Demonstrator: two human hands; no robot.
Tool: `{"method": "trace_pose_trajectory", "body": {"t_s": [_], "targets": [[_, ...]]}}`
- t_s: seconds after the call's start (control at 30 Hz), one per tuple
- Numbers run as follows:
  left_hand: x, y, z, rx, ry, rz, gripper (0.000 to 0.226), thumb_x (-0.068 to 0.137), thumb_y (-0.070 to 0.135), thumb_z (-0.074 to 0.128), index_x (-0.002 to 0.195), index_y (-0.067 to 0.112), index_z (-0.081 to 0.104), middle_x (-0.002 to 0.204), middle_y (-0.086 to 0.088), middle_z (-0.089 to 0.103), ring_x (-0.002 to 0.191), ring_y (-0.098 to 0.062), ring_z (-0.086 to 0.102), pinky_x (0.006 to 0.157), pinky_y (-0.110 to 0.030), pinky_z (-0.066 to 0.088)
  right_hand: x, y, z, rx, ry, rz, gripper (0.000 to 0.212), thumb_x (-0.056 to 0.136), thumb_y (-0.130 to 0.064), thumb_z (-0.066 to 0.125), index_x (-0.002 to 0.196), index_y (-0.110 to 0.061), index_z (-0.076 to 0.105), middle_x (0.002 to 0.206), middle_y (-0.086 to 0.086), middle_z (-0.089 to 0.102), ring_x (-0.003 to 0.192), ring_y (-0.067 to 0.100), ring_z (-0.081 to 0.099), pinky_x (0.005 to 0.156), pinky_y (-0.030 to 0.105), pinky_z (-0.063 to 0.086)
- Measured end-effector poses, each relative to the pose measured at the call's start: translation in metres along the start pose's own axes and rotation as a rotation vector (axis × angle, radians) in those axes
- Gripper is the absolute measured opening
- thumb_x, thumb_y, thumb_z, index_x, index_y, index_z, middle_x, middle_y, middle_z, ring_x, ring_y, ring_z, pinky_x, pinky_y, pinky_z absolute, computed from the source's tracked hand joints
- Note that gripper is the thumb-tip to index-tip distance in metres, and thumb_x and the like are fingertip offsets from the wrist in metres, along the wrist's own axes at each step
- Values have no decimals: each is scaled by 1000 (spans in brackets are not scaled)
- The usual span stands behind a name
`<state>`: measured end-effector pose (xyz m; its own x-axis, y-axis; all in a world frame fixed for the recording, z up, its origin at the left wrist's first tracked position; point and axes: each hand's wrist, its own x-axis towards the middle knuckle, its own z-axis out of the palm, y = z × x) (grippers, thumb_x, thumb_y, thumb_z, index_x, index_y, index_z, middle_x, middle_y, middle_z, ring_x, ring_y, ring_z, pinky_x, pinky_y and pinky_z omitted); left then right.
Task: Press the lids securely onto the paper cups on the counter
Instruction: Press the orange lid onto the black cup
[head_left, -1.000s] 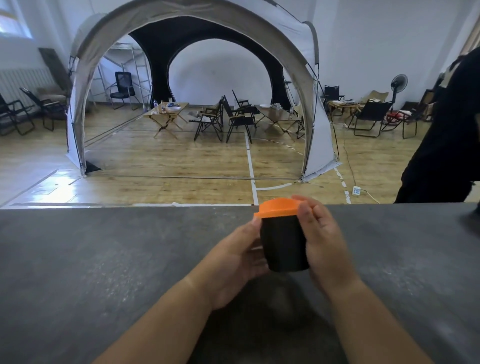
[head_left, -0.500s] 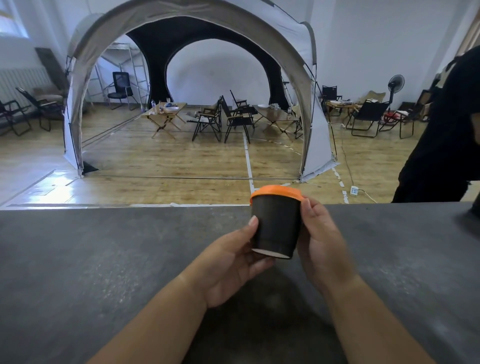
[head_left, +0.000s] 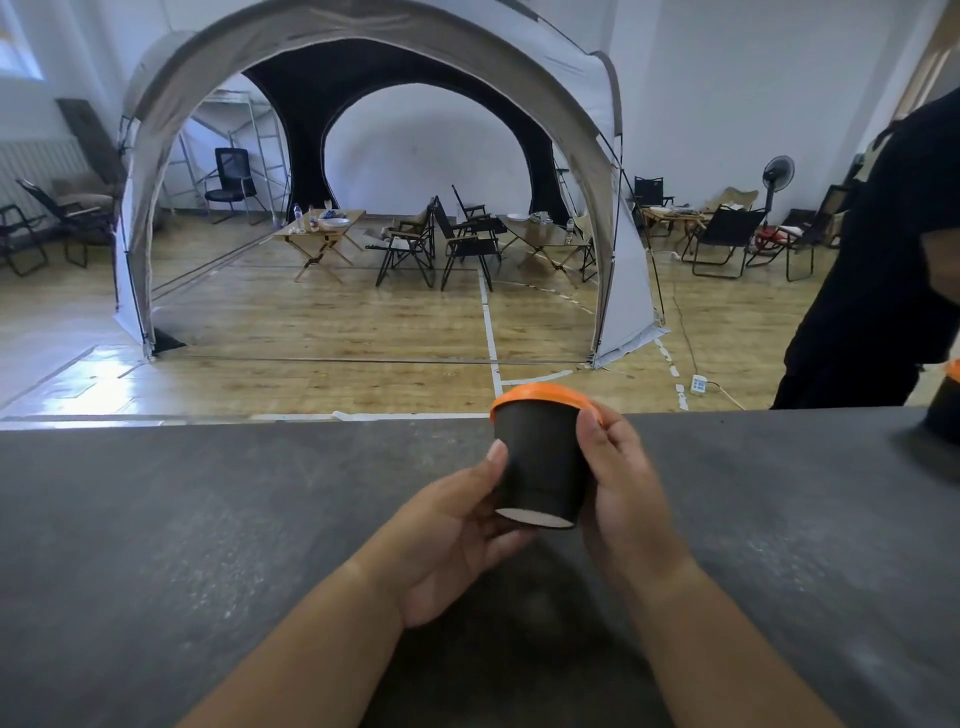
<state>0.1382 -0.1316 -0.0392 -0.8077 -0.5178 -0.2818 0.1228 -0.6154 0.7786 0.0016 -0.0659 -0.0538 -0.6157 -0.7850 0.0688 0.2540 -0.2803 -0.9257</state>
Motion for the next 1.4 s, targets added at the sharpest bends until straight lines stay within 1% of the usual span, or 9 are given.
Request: {"method": "trace_pose_trajectory", "body": {"t_s": [0.13,0.3,0.57,0.77,0.9,1.0,1.17,1.3,1.4], "targets": [[2,0,-3,-17,-19,23,48,78,25,64,116,-4,59,111,-22,70,104,-29,69,86,-34,59,1,2,-2,30,-36,44,64,80,-52,61,130,-12,55,122,18,66,110,35,67,92,56,55],[0,-5,-3,333,134,121,74,61,40,84,125,14,56,111,-9,72,100,-27,71,91,-46,55,-8,-5,0,-210,-60,-80,57,68,-63,66,120,-46,49,126,-2,58,110,17,64,83,35,60],[-2,0,1,15,-35,-11,50,79,31,61,116,-1,60,108,-20,71,98,-26,70,84,-34,59,1,-3,-3,194,-61,146,72,85,-53,61,131,2,54,121,30,65,106,42,67,79,46,59],[0,-1,-1,33,8,81,47,77,25,66,115,-2,61,112,-24,69,102,-28,69,84,-35,59,3,2,-3,119,-54,43,100,59,-69,81,137,-13,52,129,20,63,116,36,64,91,53,55],[3,-7,-5,327,177,187,85,54,44,87,127,14,55,110,-9,72,99,-27,71,87,-43,57,0,-1,-4,-56,-56,-50,69,63,-52,76,124,-31,54,123,6,65,110,20,67,86,37,58],[3,-7,-3,180,99,134,65,68,40,71,122,6,58,110,-14,72,101,-26,70,84,-36,58,3,0,-1,4,6,-23,64,69,-46,82,123,-19,60,118,12,69,109,29,68,91,48,57],[3,-4,-5,14,-17,96,44,75,23,66,109,-5,65,112,-24,69,96,-25,69,87,-34,56,4,-5,-3,165,-79,108,55,86,-35,57,129,0,56,120,25,67,110,42,66,85,51,58],[4,-5,-2,79,53,156,47,73,24,69,112,-2,62,104,-18,72,91,-24,70,81,-34,59,3,-3,-3,58,-54,59,68,79,-46,69,137,-16,51,127,14,66,115,30,65,97,50,53],[6,-9,-6,343,197,213,73,60,38,80,124,14,56,106,-6,73,96,-25,72,85,-42,58,-1,-2,-4,-99,-70,-27,79,69,-52,76,137,-33,42,131,-2,58,118,15,61,90,29,57]]}}
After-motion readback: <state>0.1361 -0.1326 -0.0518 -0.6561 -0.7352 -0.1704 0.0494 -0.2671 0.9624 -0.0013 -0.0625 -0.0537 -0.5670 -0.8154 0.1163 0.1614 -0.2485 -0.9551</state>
